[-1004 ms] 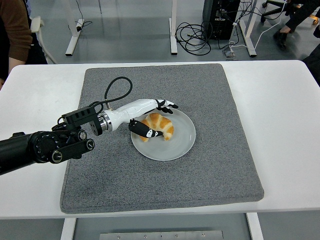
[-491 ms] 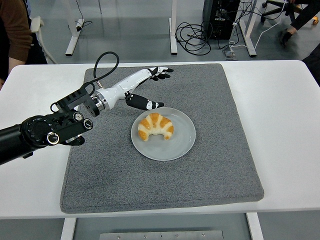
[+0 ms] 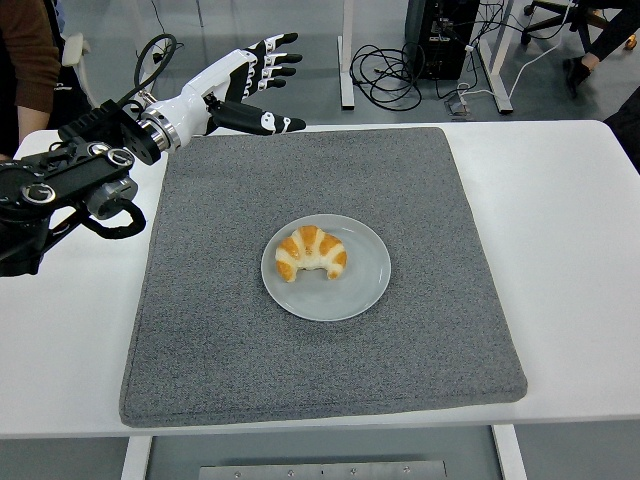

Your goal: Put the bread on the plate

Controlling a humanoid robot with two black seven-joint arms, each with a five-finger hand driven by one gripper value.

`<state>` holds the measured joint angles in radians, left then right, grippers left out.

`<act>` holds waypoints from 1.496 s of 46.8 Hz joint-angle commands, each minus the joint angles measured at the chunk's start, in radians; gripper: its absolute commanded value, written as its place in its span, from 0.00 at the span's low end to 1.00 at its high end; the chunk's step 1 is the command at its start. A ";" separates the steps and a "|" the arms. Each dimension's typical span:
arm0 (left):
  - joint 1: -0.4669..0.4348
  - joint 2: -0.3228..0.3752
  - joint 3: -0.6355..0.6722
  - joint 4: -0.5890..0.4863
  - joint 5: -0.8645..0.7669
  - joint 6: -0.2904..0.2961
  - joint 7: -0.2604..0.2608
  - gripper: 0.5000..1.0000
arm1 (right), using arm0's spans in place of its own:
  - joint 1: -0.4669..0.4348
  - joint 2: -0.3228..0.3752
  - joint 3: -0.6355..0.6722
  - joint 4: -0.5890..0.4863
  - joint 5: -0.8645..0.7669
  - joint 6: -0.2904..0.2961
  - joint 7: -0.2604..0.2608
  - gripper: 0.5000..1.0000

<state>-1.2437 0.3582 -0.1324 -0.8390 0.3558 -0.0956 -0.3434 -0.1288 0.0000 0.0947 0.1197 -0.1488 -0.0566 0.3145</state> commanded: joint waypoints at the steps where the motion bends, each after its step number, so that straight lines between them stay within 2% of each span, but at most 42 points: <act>1: 0.001 0.018 -0.013 0.000 -0.020 -0.033 0.035 0.86 | 0.002 0.000 0.000 0.001 0.000 0.001 0.000 1.00; 12: 0.009 0.068 -0.024 0.000 -0.024 -0.098 0.049 0.87 | 0.002 0.000 0.000 0.003 0.000 0.000 0.000 1.00; 19: 0.029 0.106 -0.065 0.000 -0.090 -0.156 0.044 0.88 | 0.002 0.000 0.000 0.003 0.000 0.001 0.000 1.00; 24: 0.087 0.133 -0.131 0.000 -0.161 -0.231 0.044 0.89 | 0.002 0.000 0.000 0.005 0.000 0.001 0.000 1.00; 28: 0.144 0.134 -0.191 0.000 -0.173 -0.269 0.043 0.90 | 0.002 0.000 0.000 0.006 0.000 0.001 0.000 1.00; 34: 0.223 0.133 -0.286 0.000 -0.173 -0.288 0.040 0.93 | 0.002 0.000 0.000 0.006 0.000 0.001 0.000 1.00; 46: 0.316 0.099 -0.403 0.003 -0.175 -0.305 0.040 0.94 | 0.002 0.000 0.000 0.006 0.000 0.001 0.000 1.00; 58: 0.329 -0.015 -0.415 0.155 -0.176 -0.306 0.043 0.94 | 0.002 0.000 0.000 0.008 0.000 0.001 0.000 1.00; 70: 0.351 -0.022 -0.414 0.166 -0.175 -0.311 0.046 0.94 | 0.002 0.000 0.000 0.008 0.000 0.001 0.000 1.00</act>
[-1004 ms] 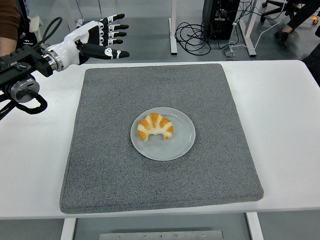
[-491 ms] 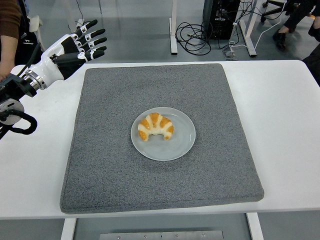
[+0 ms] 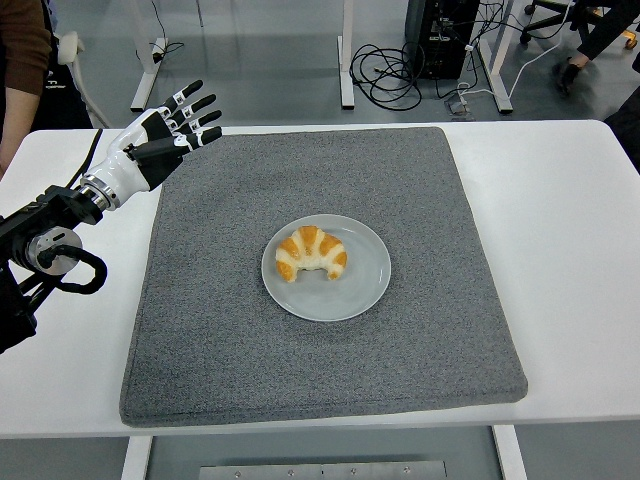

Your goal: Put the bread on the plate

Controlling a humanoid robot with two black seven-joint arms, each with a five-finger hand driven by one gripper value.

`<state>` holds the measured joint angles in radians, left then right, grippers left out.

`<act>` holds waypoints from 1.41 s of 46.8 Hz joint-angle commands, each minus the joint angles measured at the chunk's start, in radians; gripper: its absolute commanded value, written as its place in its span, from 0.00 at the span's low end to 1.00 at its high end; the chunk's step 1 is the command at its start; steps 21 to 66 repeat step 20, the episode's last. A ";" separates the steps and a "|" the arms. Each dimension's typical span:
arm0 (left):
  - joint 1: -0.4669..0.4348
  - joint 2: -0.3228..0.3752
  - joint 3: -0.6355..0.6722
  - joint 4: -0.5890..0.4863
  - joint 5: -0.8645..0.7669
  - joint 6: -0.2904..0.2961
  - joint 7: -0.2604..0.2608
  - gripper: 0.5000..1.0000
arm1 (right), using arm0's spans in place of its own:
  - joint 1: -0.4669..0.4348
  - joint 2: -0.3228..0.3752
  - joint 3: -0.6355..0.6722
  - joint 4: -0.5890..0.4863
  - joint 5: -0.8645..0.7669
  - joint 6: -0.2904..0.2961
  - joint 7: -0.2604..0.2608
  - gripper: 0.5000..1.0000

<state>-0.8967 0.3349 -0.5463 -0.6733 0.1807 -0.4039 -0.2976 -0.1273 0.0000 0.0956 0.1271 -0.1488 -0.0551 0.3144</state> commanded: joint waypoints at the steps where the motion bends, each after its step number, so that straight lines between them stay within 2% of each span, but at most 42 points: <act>1: 0.005 0.001 0.000 0.000 0.000 -0.003 0.000 0.94 | 0.000 0.000 -0.001 -0.001 0.000 0.000 0.000 1.00; 66: 0.009 0.001 -0.001 0.000 0.000 -0.003 -0.008 0.95 | 0.000 0.000 -0.002 0.000 0.000 0.000 0.000 1.00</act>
